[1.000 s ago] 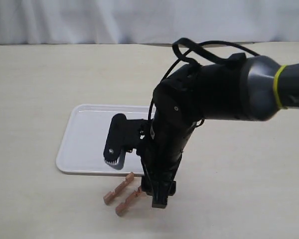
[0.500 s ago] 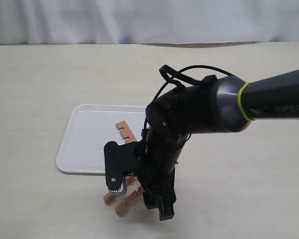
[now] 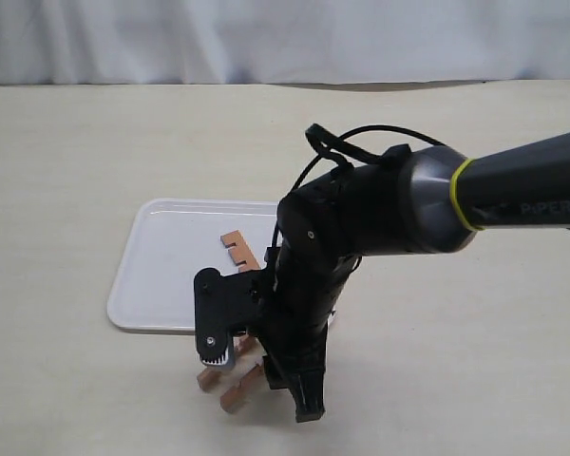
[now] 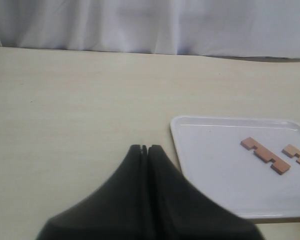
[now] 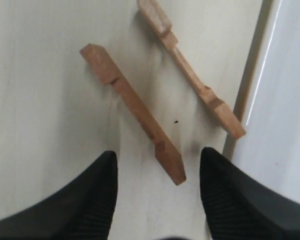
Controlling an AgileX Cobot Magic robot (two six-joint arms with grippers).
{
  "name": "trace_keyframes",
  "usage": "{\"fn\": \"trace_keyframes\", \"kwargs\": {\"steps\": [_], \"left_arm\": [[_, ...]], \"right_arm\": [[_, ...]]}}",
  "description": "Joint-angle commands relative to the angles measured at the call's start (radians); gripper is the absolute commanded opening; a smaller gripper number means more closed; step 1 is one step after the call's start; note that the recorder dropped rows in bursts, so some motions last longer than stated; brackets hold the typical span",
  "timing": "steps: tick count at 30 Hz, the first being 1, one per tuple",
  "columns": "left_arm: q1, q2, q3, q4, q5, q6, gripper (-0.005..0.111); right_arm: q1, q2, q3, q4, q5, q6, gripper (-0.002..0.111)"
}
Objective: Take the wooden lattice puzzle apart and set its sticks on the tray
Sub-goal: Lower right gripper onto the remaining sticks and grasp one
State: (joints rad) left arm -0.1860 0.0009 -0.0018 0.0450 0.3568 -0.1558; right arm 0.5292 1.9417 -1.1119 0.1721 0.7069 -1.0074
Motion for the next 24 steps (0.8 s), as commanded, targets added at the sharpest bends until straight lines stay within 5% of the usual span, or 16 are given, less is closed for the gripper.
{"fn": "trace_keyframes", "kwargs": {"steps": [1, 9, 21, 24], "left_arm": [[-0.002, -0.001, 0.002, 0.004, -0.01, 0.0, 0.0], [-0.002, -0.001, 0.002, 0.004, -0.01, 0.0, 0.0], [-0.002, -0.001, 0.002, -0.002, -0.012, 0.0, 0.0], [-0.002, -0.001, 0.002, -0.002, -0.012, 0.0, 0.0]], "right_arm": [[-0.004, -0.002, -0.002, 0.015, -0.022, -0.011, 0.043], [-0.004, -0.002, -0.002, 0.052, -0.047, -0.011, 0.013], [-0.004, 0.008, 0.001, 0.052, -0.013, -0.011, 0.012], [-0.004, 0.014, 0.001, 0.052, -0.013, -0.009, 0.004]]}}
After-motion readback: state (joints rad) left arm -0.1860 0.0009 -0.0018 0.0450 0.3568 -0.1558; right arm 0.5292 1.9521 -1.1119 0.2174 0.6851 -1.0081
